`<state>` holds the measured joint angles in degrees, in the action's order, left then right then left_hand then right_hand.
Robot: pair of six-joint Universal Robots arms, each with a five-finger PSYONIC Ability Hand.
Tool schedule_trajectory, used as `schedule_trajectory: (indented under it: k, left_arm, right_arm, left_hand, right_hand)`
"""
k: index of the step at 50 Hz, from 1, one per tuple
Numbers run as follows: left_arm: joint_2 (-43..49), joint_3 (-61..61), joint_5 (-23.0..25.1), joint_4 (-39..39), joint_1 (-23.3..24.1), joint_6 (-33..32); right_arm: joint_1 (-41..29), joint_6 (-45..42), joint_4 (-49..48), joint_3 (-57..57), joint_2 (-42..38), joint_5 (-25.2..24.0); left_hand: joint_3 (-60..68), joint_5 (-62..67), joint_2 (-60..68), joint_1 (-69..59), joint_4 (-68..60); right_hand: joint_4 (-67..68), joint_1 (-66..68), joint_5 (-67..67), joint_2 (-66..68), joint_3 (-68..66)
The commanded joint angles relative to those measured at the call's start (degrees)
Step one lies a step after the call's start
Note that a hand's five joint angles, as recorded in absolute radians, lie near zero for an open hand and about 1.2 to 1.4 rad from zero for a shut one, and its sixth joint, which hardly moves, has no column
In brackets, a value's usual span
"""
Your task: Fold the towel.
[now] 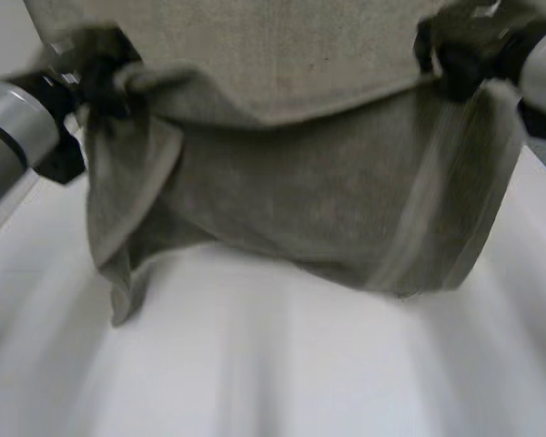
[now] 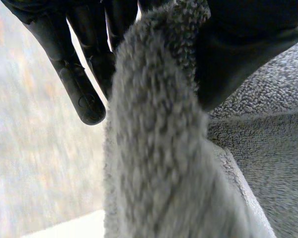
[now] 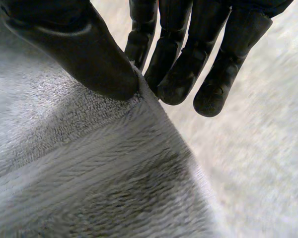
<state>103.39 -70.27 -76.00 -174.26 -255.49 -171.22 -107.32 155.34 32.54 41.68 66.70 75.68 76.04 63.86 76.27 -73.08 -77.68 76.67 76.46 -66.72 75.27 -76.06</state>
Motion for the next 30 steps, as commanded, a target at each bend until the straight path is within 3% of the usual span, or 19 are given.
schedule_trajectory:
  k: [1, 4, 6, 8, 9, 11, 13, 14, 20, 23, 25, 28, 30]
  left_arm:
    - [15.62, 8.66, 0.06, 4.54, 0.43, -7.64]
    - [21.48, 17.75, -0.47, 4.54, 0.61, -9.40]
    - [26.14, 30.48, -0.64, 4.54, 1.04, -8.61]
    - [27.12, 36.38, -0.64, 4.37, 1.31, -7.56]
    - [27.13, 36.43, -0.64, 4.37, 1.31, -7.55]
    - [26.96, 48.25, -0.30, 1.66, 1.75, -2.13]
    - [26.35, 51.08, -0.21, -1.14, 1.92, 0.51]
    - [25.21, 51.89, 0.14, -3.78, 2.01, 3.14]
    - [21.59, 47.24, 1.29, -8.82, 1.84, 8.44]
    - [20.01, 38.37, 5.16, -9.08, 0.69, 8.71]
    - [17.82, 27.09, 11.36, -9.60, -0.88, 8.53]
    - [17.20, 21.32, 14.47, -9.96, -2.29, 8.27]
    - [16.50, 11.00, 19.98, -11.27, -4.48, 6.17]
  right_arm:
    - [-6.76, -12.60, 1.48, -6.26, -11.32, 11.59]
    - [-9.22, -11.64, -7.62, -17.82, -18.16, 14.58]
    - [-9.23, -11.64, -7.66, -17.87, -18.18, 14.58]
    - [-10.37, -9.19, -19.73, -25.91, -19.59, 17.02]
    - [-10.37, -9.18, -19.79, -25.95, -19.59, 17.04]
    - [-10.54, -8.56, -24.45, -27.01, -18.88, 18.89]
    - [-11.42, -7.07, -34.94, -24.22, -14.08, 20.90]
    - [-11.42, -7.07, -35.00, -24.19, -14.05, 20.91]
    - [-11.69, -6.10, -37.28, -11.31, -7.03, 18.20]
    - [-11.60, -5.84, -36.24, -2.01, -3.78, 15.21]
    - [-11.25, -5.57, -35.52, 3.67, -1.83, 13.53]
    - [-11.07, -5.40, -35.44, 14.16, 1.32, 10.11]
    - [-10.98, -5.48, -35.44, 19.05, 2.30, 8.69]
  left_hand:
    - [-1.57, 0.61, -1.79, -1.39, 3.21]
    - [-4.25, -2.08, -4.48, 1.29, 5.89]
    - [-4.76, -2.59, -4.99, 1.80, 6.40]
    - [-4.59, -2.42, -4.82, 1.64, 6.24]
    - [-4.59, -2.42, -4.82, 1.64, 6.24]
    - [-4.93, -2.76, -5.16, 1.97, 6.57]
    - [-4.93, -2.76, -5.16, 1.97, 6.57]
    - [-4.93, -2.76, -5.16, 1.97, 6.57]
    - [-4.93, -2.76, -5.16, 1.97, 6.57]
    - [-4.93, -2.76, -5.16, 1.97, 6.57]
    - [-5.10, -2.92, -5.33, 2.14, 6.74]
    - [-5.10, -2.93, -5.33, 2.14, 6.74]
    - [-5.10, -2.93, -5.33, 2.14, 6.74]
  right_hand:
    - [3.33, 3.54, -3.28, 4.73, -3.94]
    - [3.33, 3.54, -3.28, 4.73, -3.94]
    - [3.33, 3.54, -3.28, 4.73, -3.94]
    - [3.33, 3.54, -3.28, 4.73, -3.94]
    - [3.33, 3.54, -3.28, 4.73, -3.94]
    - [3.33, 3.54, -3.28, 4.73, -3.94]
    - [3.33, 3.54, -3.28, 4.73, -3.94]
    - [3.33, 3.54, -3.28, 4.73, -3.94]
    - [3.33, 3.54, -3.28, 4.73, -3.94]
    - [3.33, 3.54, -3.28, 4.73, -3.94]
    - [3.33, 3.54, -3.28, 4.73, -3.94]
    - [3.33, 3.54, -3.28, 4.73, -3.94]
    - [3.33, 3.54, -3.28, 4.73, -3.94]
